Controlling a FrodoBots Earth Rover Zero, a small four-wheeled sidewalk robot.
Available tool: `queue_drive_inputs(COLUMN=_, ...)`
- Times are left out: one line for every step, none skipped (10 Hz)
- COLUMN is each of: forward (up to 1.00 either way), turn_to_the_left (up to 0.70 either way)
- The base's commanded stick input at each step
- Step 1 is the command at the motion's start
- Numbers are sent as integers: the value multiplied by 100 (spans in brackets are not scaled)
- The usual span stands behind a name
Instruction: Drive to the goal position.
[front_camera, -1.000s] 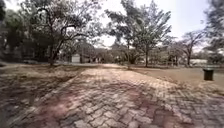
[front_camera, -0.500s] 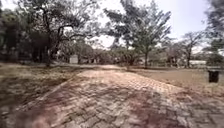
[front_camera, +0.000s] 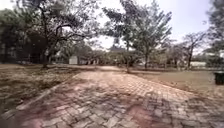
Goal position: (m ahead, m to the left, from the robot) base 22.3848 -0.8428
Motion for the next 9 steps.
queue_drive_inputs(forward=70, turn_to_the_left=0)
queue_drive_inputs(forward=70, turn_to_the_left=0)
queue_drive_inputs(forward=70, turn_to_the_left=0)
queue_drive_inputs(forward=70, turn_to_the_left=0)
queue_drive_inputs(forward=70, turn_to_the_left=0)
queue_drive_inputs(forward=70, turn_to_the_left=0)
queue_drive_inputs(forward=70, turn_to_the_left=0)
queue_drive_inputs(forward=70, turn_to_the_left=0)
queue_drive_inputs(forward=70, turn_to_the_left=0)
